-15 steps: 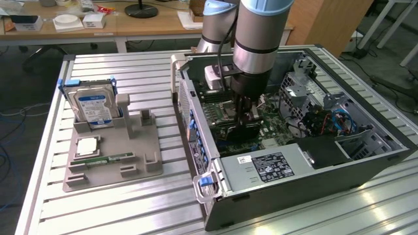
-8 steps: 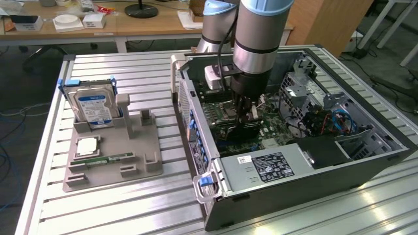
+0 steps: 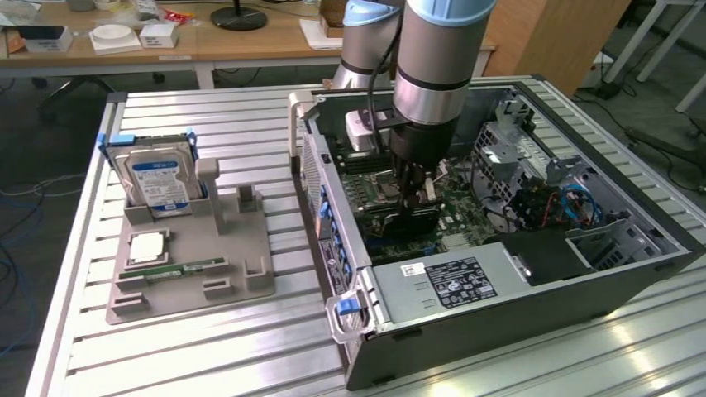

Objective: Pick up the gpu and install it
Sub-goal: 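Press down on the gpu until it lock into place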

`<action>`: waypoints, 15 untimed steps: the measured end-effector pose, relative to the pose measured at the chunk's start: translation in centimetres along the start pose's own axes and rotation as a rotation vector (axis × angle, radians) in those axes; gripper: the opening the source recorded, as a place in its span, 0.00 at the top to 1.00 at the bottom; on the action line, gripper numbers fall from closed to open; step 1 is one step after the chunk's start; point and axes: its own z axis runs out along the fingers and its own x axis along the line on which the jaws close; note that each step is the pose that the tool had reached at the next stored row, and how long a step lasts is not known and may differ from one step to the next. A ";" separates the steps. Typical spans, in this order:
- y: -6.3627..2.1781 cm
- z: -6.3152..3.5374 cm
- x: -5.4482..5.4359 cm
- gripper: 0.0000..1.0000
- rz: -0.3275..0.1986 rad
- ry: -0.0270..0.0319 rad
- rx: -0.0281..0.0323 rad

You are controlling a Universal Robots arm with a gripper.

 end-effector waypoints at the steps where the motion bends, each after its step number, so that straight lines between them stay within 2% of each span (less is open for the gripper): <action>1: 0.00 0.00 0.0 0.90 0.000 0.0000 0.0001; 6: 0.01 0.00 0.0 0.90 0.000 0.0000 0.0000; 7: 0.01 0.00 0.0 0.90 0.000 0.0010 -0.0038; 9: 0.02 0.00 0.0 0.90 0.000 0.0079 -0.0217; 11: 0.06 -0.02 0.0 0.90 0.000 0.0090 -0.0351; 12: 0.09 -0.10 0.0 0.90 0.000 0.0094 -0.0395; 15: 0.13 -0.48 -0.1 0.90 0.000 0.0093 -0.0437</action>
